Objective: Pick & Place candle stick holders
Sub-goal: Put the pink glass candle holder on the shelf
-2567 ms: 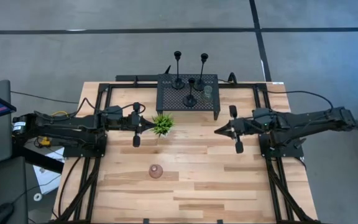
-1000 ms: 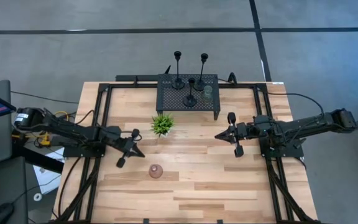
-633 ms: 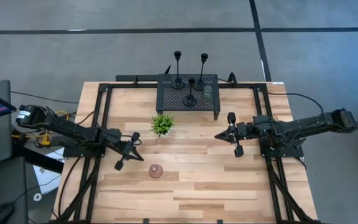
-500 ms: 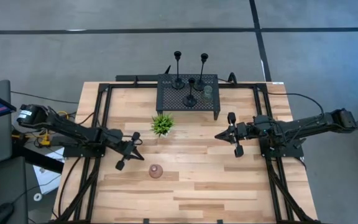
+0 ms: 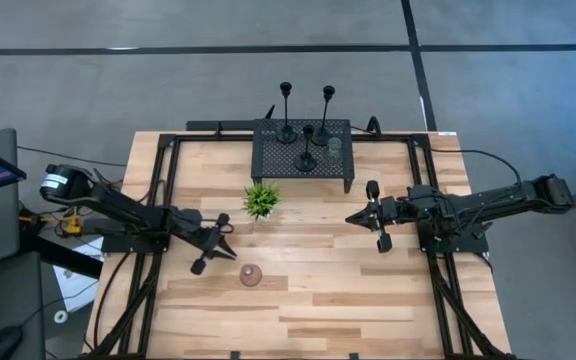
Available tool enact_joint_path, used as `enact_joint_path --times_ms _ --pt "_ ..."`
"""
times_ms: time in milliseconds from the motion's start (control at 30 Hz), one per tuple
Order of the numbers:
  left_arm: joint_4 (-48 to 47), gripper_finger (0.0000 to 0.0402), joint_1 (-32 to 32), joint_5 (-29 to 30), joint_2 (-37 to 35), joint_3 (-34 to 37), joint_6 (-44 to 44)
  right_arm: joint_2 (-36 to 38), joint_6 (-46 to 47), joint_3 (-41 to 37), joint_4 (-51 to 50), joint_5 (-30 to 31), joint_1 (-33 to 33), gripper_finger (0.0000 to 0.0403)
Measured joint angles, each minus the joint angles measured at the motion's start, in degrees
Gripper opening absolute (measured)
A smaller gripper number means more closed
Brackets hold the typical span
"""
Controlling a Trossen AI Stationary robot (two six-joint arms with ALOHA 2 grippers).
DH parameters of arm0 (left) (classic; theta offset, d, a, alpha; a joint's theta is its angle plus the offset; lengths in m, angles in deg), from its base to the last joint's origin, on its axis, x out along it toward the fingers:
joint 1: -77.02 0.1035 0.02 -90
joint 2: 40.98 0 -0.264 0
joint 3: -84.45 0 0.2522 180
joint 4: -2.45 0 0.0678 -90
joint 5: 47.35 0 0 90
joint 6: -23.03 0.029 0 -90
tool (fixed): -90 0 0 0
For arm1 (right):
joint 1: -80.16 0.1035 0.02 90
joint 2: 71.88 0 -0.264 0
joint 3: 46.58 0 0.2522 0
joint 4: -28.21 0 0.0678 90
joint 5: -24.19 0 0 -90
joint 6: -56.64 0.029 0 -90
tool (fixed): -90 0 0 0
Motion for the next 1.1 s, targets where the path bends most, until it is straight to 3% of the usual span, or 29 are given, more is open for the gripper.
enact_joint_path --times_ms 567,1100 --pt "11.4 0.0179 -2.8 -0.5 9.0 -0.6 -4.5 0.0 0.0 0.0 0.0 0.0 0.0 0.0000" --pt "12.5 0.0267 -3.7 -0.5 21.3 -9.6 -6.0 0.0 1.5 0.0 -0.4 0.0 0.0 0.0000"
